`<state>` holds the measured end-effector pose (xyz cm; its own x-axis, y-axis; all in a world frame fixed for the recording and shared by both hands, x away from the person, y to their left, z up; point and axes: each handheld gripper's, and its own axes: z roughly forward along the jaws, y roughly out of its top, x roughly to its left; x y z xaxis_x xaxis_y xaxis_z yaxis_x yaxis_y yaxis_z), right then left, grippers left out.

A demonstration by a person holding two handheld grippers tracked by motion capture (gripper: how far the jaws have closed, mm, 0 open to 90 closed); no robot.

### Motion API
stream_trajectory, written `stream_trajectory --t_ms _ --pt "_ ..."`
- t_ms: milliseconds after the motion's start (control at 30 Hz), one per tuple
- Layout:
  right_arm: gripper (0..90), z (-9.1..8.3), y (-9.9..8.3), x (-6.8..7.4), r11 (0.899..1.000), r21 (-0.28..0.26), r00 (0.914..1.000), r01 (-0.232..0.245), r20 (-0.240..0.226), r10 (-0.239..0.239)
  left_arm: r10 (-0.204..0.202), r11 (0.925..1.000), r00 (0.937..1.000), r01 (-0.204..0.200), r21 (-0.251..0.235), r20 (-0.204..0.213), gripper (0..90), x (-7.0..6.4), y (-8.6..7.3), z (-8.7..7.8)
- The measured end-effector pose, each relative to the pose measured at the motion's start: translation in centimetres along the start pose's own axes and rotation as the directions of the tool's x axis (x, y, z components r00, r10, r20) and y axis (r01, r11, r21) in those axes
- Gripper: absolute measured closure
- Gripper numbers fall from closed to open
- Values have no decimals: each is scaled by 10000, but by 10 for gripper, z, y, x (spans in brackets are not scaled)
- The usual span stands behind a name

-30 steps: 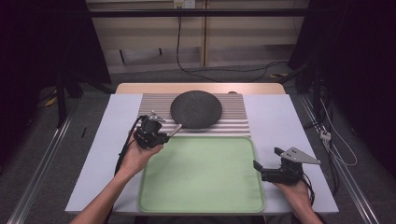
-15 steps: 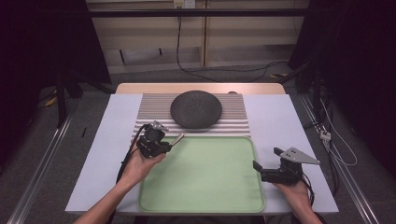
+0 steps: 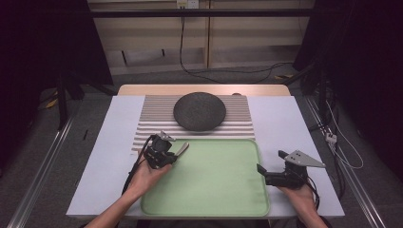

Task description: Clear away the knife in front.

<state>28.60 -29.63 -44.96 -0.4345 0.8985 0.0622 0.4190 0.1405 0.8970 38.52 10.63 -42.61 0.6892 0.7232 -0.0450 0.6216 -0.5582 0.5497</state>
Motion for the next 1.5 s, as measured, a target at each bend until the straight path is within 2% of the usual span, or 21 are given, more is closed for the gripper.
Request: stream_trajectory --t_ms 233,433,767,900,967,1000,1067,1100,1133,1167,1200,1233,1267,1400,1433,1467,1500 --pt "16 -1 0 0 10000 -7 10000 -11 17 11 92 9999 9999 -94 123 135 796 -7 -1 4" --pt "16 -1 0 0 10000 9 10000 -19 20 19 96 9999 9999 -97 112 80 796 -9 -2 6" --pt "16 -1 0 0 10000 17 10000 -6 48 6 -177 9998 9988 179 -55 458 780 -6 -11 2" --pt "16 -1 0 0 10000 8 10000 -14 35 14 -63 10000 9981 63 11 613 746 -5 -12 1" --pt "16 -1 0 0 10000 12 10000 -6 29 6 -51 10000 9976 50 18 690 682 -5 -12 0" --pt "16 -1 0 0 10000 12 10000 -6 29 6 -12 10000 9977 9 45 677 682 -5 -12 0" --pt "16 -1 0 0 10000 2 10000 -25 6 25 125 9999 9986 -124 -13 515 574 -3 -12 1" --pt "16 -1 0 0 10000 2 10000 -25 6 25 167 9998 9987 -162 -109 480 574 -2 -12 1" --pt "16 -1 0 0 10000 -5 10000 -35 -16 35 88 9997 9987 -77 -227 494 474 0 -12 1" --pt "16 -1 0 0 10000 -5 10000 -35 -16 35 73 9994 9988 -57 -339 487 474 1 -12 1" --pt "16 -1 0 0 10000 -11 10000 -11 -35 11 205 9988 9990 -187 -454 395 383 2 -11 0" --pt "16 -2 0 -1 10000 -8 10000 -18 -39 18 156 9976 9995 -136 -673 292 336 2 -11 0" --pt "16 -2 0 -1 10000 -8 10000 -18 -39 18 176 9964 9996 -156 -834 227 336 2 -10 -1" --pt "16 -2 -1 0 10000 -18 10000 -14 -67 14 301 9937 9987 -253 -1095 423 195 -1 -9 -1" --pt "16 -2 -1 0 10000 -12 10000 -25 -69 25 344 9929 9993 -322 -1141 174 174 -3 -9 -2" --pt "16 -1 -1 0 10000 -6 10000 -57 -69 57 471 9917 9989 -468 -1197 -1 173 -5 -8 -3" --pt "16 -1 -1 0 10000 9 10000 -38 -76 38 561 9907 9983 -539 -1252 144 187 -7 -7 -3"
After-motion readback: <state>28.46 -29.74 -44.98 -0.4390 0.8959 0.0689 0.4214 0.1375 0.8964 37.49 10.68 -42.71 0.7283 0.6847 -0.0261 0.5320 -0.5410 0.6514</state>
